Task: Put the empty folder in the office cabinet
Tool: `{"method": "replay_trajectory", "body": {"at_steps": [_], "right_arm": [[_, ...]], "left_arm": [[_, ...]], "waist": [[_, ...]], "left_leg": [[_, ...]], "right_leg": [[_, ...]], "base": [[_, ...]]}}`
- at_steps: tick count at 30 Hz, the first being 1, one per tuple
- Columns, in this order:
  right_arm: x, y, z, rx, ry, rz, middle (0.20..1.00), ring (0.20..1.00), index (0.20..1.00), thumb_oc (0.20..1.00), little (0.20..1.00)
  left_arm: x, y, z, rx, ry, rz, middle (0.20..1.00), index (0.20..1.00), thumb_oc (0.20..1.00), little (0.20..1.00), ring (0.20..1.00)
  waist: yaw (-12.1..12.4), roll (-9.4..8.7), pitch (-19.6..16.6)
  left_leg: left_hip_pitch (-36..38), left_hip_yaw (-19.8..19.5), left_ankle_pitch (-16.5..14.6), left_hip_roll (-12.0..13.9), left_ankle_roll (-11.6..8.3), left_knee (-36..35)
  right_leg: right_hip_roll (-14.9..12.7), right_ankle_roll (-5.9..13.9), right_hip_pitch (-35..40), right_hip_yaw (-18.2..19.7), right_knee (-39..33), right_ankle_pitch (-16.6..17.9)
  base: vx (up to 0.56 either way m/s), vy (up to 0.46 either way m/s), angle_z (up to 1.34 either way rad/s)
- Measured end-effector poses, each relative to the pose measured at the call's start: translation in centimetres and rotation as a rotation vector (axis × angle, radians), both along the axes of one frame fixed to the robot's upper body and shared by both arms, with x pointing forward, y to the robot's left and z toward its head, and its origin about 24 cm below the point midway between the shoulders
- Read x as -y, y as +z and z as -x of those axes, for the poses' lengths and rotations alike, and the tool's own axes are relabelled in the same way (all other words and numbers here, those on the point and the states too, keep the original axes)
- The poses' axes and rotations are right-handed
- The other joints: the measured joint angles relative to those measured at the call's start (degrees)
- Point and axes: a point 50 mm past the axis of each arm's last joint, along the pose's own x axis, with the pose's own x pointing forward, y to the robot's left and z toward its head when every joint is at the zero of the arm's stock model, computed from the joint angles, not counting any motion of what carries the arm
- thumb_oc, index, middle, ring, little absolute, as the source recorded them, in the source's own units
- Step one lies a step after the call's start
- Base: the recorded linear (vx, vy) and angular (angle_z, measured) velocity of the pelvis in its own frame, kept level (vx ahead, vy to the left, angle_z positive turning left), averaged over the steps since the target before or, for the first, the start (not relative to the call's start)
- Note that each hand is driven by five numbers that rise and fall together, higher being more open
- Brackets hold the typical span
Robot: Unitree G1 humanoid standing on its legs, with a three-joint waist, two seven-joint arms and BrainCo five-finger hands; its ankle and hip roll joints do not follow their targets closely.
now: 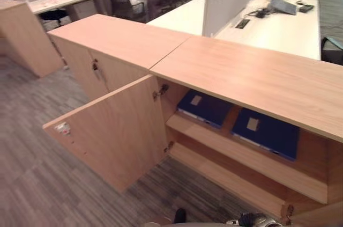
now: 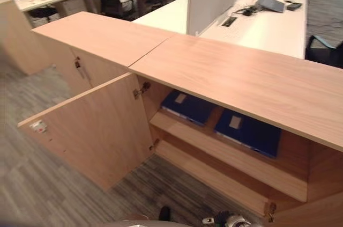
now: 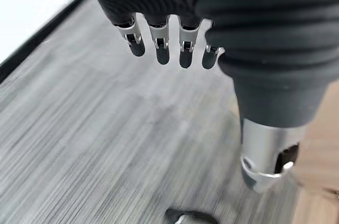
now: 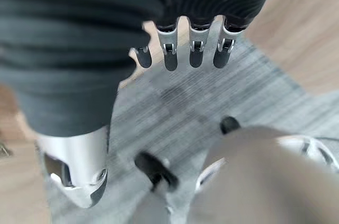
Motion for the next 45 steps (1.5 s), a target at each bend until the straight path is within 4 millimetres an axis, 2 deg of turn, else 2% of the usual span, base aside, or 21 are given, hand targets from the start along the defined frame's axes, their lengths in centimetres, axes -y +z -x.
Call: {"method": "replay_trajectory", "body": {"at_steps": [1, 2, 3, 4, 7, 8, 10, 13, 15, 16, 17, 19, 21, 22, 23, 24, 26, 32, 39, 40, 45], "right_arm": [[-0.1, 0.0, 0.0, 0.002, -0.016, 0.0, 1.0, 1.0, 1.0, 1.0, 1.0], [0.0, 0.0, 0.1, 0.002, -0.027, 0.002, 1.0, 1.0, 1.0, 1.0, 1.0], [0.0, -0.1, 0.3, 0.004, -0.029, 0.01, 1.0, 1.0, 1.0, 1.0, 1.0], [-0.1, -0.1, 0.5, 0.001, -0.034, 0.008, 1.0, 1.0, 1.0, 1.0, 1.0], [0.3, 0.0, 0.4, 0.011, -0.05, 0.026, 1.0, 1.0, 1.0, 1.0, 1.0], [0.9, 0.1, 0.6, 0.011, -0.075, 0.039, 1.0, 1.0, 1.0, 1.0, 1.0], [1.2, 0.2, 0.8, 0.013, -0.112, 0.04, 1.0, 1.0, 1.0, 1.0, 1.0], [2.9, 0.6, 0.8, 0.019, -0.133, 0.08, 1.0, 1.0, 1.0, 1.0, 1.0], [4.2, 0.9, 2.1, 0.006, -0.203, 0.106, 1.0, 1.0, 1.0, 1.0, 1.0], [4.8, 1.1, 2.3, 0.009, -0.218, 0.121, 1.0, 1.0, 1.0, 1.0, 1.0], [5.1, 1.2, 2.0, 0.02, -0.221, 0.129, 1.0, 1.0, 1.0, 1.0, 1.0], [4.6, 1.0, 2.0, 0.014, -0.208, 0.114, 1.0, 1.0, 1.0, 1.0, 1.0], [3.8, 0.7, 2.0, 0.012, -0.181, 0.093, 1.0, 1.0, 1.0, 1.0, 1.0], [3.3, 0.7, 1.3, 0.03, -0.174, 0.079, 1.0, 1.0, 1.0, 1.0, 1.0], [2.9, 0.6, 0.9, 0.036, -0.147, 0.069, 1.0, 1.0, 1.0, 1.0, 1.0], [2.6, 0.6, 0.3, 0.046, -0.132, 0.058, 1.0, 1.0, 1.0, 1.0, 1.0], [2.4, 0.6, -0.2, 0.055, -0.116, 0.043, 1.0, 1.0, 1.0, 1.0, 1.0], [2.1, 0.4, 1.0, 0.021, -0.109, 0.02, 1.0, 1.0, 1.0, 1.0, 1.0], [2.1, 0.2, 1.9, -0.001, -0.107, 0.017, 1.0, 1.0, 1.0, 1.0, 1.0], [2.2, 0.2, 1.9, -0.001, -0.106, 0.018, 1.0, 1.0, 1.0, 1.0, 1.0], [2.0, 0.2, 1.7, -0.004, -0.079, 0.007, 1.0, 1.0, 1.0, 1.0, 1.0]], "left_arm": [[0.5, -0.2, 0.1, 0.001, 0.011, 0.013, 1.0, 1.0, 1.0, 1.0, 1.0], [1.1, -0.3, 0.8, -0.008, 0.023, 0.033, 1.0, 1.0, 1.0, 1.0, 1.0], [1.7, -0.4, 1.5, -0.012, 0.047, 0.056, 1.0, 1.0, 1.0, 1.0, 1.0], [2.1, -0.5, 1.6, -0.004, 0.071, 0.074, 1.0, 1.0, 1.0, 1.0, 1.0], [2.2, -0.5, 2.1, -0.012, 0.102, 0.087, 1.0, 1.0, 1.0, 1.0, 1.0], [1.9, -0.5, 1.1, 0.019, 0.119, 0.084, 1.0, 1.0, 1.0, 1.0, 1.0], [0.9, -0.2, 0.7, 0.033, 0.127, 0.073, 1.0, 1.0, 1.0, 1.0, 1.0], [-2.0, 1.3, -1.2, 0.109, 0.128, 0.007, 1.0, 1.0, 1.0, 1.0, 1.0], [-6.3, 7.3, -7.0, 0.456, 0.06, -0.147, 1.0, 1.0, 1.0, 1.0, 1.0], [-7.9, 9.8, -8.6, 0.545, 0.025, -0.227, 1.0, 1.0, 1.0, 1.0, 1.0], [-9.5, 11.3, -9.1, 0.573, 0.023, -0.305, 1.0, 1.0, 1.0, 1.0, 1.0], [-12.3, 14.2, -11.9, 0.602, -0.009, -0.455, 1.0, 1.0, 1.0, 1.0, 1.0], [-15.9, 19.8, -15.6, 0.718, 0.03, -0.681, 1.0, 1.0, 1.0, 1.0, 1.0], [-16.8, 21.3, -16.4, 0.749, 0.051, -0.749, 1.0, 1.0, 1.0, 1.0, 1.0], [-17.0, 21.9, -17.4, 0.769, 0.066, -0.766, 1.0, 1.0, 1.0, 1.0, 1.0], [-17.1, 22.2, -18.2, 0.774, 0.086, -0.773, 1.0, 1.0, 1.0, 1.0, 1.0], [-18.2, 22.3, -17.4, 0.726, 0.118, -0.803, 1.0, 1.0, 1.0, 1.0, 1.0], [-19.3, 22.6, -16.0, 0.666, 0.129, -0.856, 1.0, 1.0, 1.0, 1.0, 1.0], [-19.8, 24.0, -16.5, 0.629, 0.04, -0.907, 1.0, 1.0, 1.0, 1.0, 1.0], [-19.7, 24.2, -17.1, 0.636, 0.025, -0.904, 1.0, 1.0, 1.0, 1.0, 1.0], [-19.0, 22.9, -18.6, 0.575, -0.047, -0.84, 1.0, 1.0, 1.0, 1.0, 1.0]], "waist": [[1.02, -0.86, 0.48], [2.06, -0.4, 0.15], [2.48, -0.6, 0.05], [3.29, -1.96, 0.36], [3.4, -2.6, 0.28], [3.16, -2.06, 0.32], [2.99, -1.14, 0.28], [3.5, -0.05, 0.96], [5.38, -0.46, 1.55], [6.07, -0.24, 1.57], [5.95, -0.19, 1.83], [5.43, -1.25, 1.43], [3.57, -4.36, 0.69], [2.25, -5.29, 0.07], [0.31, -5.34, 0.02], [-1.42, -5.17, 0.05], [-2.53, -4.83, 0.01], [-2.36, -4.34, -2.39], [-2.07, -4.87, -4.52], [-2.53, -4.89, -4.57], [-3.77, -4.66, -4.72]], "left_leg": [[-0.71, -1.24, -0.03, -0.33, 0.06, 3.71], [0.58, -2.23, -0.52, 1.11, -0.63, 4.49], [2.82, -3.08, 0.63, 2.36, 1.95, 1.89], [3.23, -3.86, 1.19, 2.55, 1.08, 0.8], [3.23, -4.47, 1.21, 2.75, 1.01, 0.54], [3.19, -5.22, 1.51, 3.08, 0.58, 0.37], [2.95, -5.91, 1.72, 3.37, 0.24, 0.06], [1.81, -7.6, 2.23, 3.36, -0.4, 0.54], [1.3, -10.43, 3.65, 3.38, -0.87, -0.36], [1.92, -10.62, 3.7, 3.38, -0.9, -0.76], [2.83, -10.94, 3.73, 3.29, -0.97, -1.46], [3.31, -11.84, 4.0, 3.36, -1.34, -2.9], [3.18, -11.3, 4.18, 3.34, -1.42, -3.53], [3.15, -10.7, 4.17, 3.12, -1.42, -3.68], [3.37, -9.85, 4.17, 2.88, -1.41, -3.59], [3.58, -8.95, 4.14, 2.62, -1.39, -3.5], [4.33, -7.47, 3.98, 2.73, -1.22, -3.94], [5.43, -4.88, 3.15, 2.77, -1.03, -5.17], [6.79, -2.87, 3.27, 3.06, -0.86, -5.56], [6.97, -2.49, 3.2, 3.16, -0.97, -5.56], [8.08, -0.6, 3.17, 3.56, -1.01, -5.81]], "right_leg": [[-0.35, -0.18, 0.13, -0.93, -0.33, 0.24], [0.5, 0.02, 0.4, -1.4, -0.58, 0.44], [1.61, 0.3, 1.1, -1.72, -0.4, 0.63], [1.62, -0.24, 0.96, -1.58, -0.25, 0.31], [2.07, -0.4, 1.22, -2.24, -0.14, 0.03], [2.68, -0.44, 1.7, -3.16, -0.99, 0.0], [2.99, -0.5, 1.69, -3.99, -0.92, -0.06], [4.1, -1.2, 1.98, -6.14, -1.18, -0.42], [4.88, -1.62, 3.17, -9.7, -2.05, -0.79], [4.95, -1.54, 4.02, -10.76, -2.16, -1.09], [5.25, -1.39, 5.04, -11.07, -2.98, -1.12], [5.78, -1.23, 5.95, -12.54, -4.53, -0.94], [5.99, -1.19, 5.95, -12.91, -5.17, -0.92], [5.86, -0.83, 5.97, -12.73, -5.67, -0.67], [5.73, -0.73, 6.33, -12.32, -6.8, 0.29], [5.57, -0.52, 6.61, -11.86, -7.88, 1.16], [5.1, -0.36, 6.69, -10.37, -8.35, 1.68], [4.18, -0.19, 6.05, -7.5, -8.67, 2.08], [3.71, 0.33, 5.87, -5.4, -8.06, 2.64], [3.75, 0.31, 5.75, -4.71, -8.05, 2.66], [3.53, 0.24, 5.68, -2.9, -7.96, 3.04]], "base": [[0.04, -0.129, 0.86], [0.02, -0.088, 0.2], [0.02, -0.122, 0.14], [0.02, -0.123, 0.17], [0.02, -0.091, 0.12], [0.03, -0.125, 0.18], [0.04, -0.12, 0.21], [0.02, -0.068, 0.39], [0.01, -0.036, 0.77], [0.03, -0.023, 0.44], [0.05, 0.009, 0.28], [0.04, 0.054, 0.27], [0.02, 0.077, 0.04], [0.02, 0.1, -0.21], [0.03, 0.169, -0.28], [0.02, 0.145, -0.31], [0.01, 0.087, -0.38], [0.01, 0.082, -0.24], [-0.01, 0.061, -0.16], [-0.01, 0.063, -0.15], [0.0, 0.059, -0.21]]}}
